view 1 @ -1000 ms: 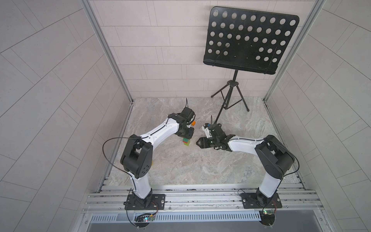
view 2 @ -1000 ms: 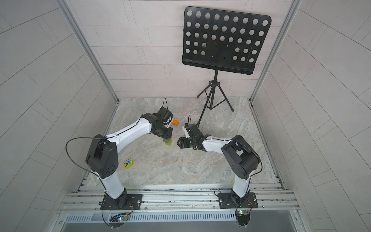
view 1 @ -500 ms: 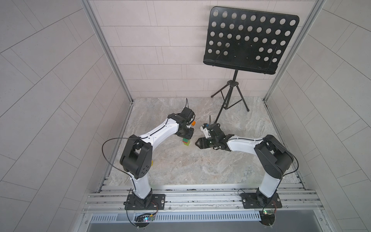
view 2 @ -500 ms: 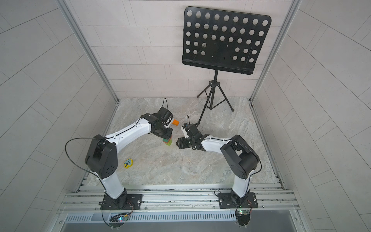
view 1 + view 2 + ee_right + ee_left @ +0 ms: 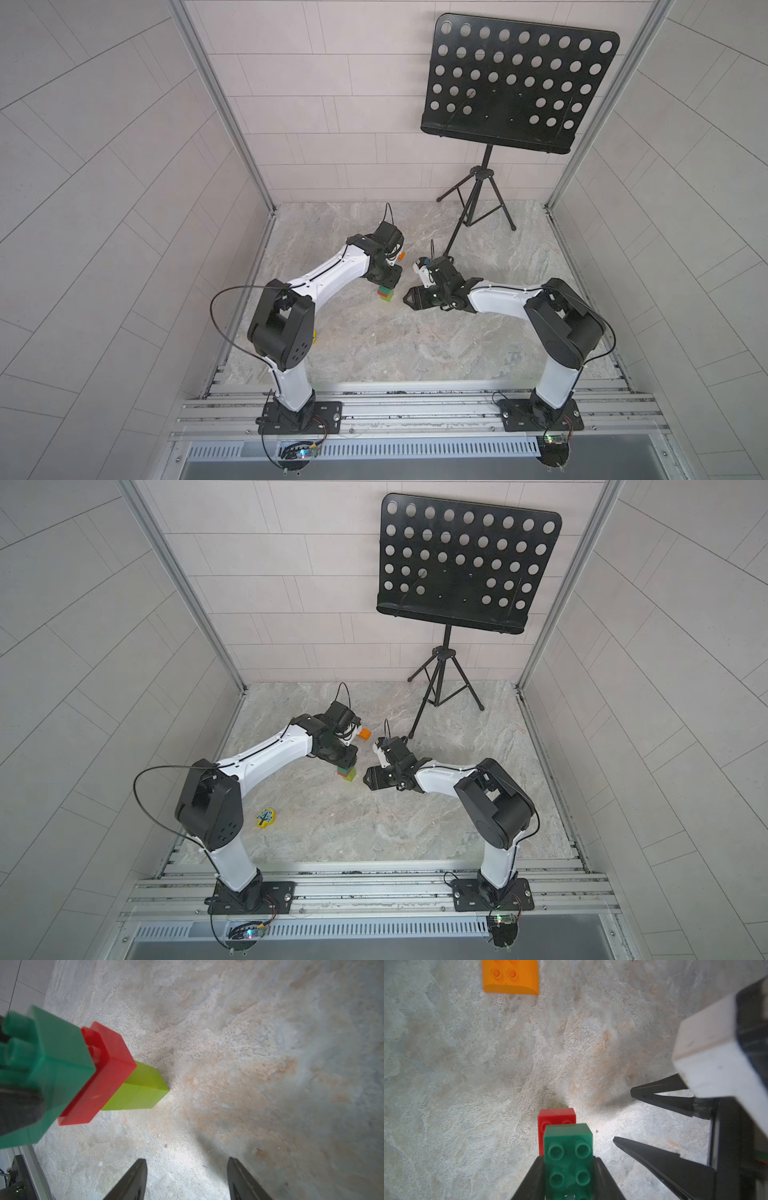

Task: Assemble an ice cream with lego
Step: Assemble the lego brick with the lego brick.

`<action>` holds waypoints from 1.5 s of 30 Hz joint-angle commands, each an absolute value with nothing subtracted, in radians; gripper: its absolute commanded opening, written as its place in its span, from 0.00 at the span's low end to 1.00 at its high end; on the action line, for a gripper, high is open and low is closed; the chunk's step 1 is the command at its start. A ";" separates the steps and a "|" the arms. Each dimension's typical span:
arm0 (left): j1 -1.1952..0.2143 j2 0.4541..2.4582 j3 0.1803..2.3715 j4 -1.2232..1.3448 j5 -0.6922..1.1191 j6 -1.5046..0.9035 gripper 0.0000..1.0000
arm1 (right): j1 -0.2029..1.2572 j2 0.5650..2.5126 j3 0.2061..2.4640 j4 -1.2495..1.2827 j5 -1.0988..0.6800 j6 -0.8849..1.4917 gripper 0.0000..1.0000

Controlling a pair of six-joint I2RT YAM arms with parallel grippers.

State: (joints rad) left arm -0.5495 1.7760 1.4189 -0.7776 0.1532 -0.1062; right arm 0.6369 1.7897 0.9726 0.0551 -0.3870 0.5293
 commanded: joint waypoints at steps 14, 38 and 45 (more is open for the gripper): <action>-0.533 1.761 1.399 -0.786 0.136 -0.086 0.00 | 0.647 1.804 0.999 0.032 -0.405 0.506 0.66; -0.517 1.784 1.402 -0.776 0.192 -0.101 0.00 | 0.721 1.885 0.767 0.696 -0.482 0.204 0.79; -0.516 1.812 1.398 -0.776 0.200 -0.105 0.00 | 0.723 1.944 0.757 0.840 -0.455 0.188 0.80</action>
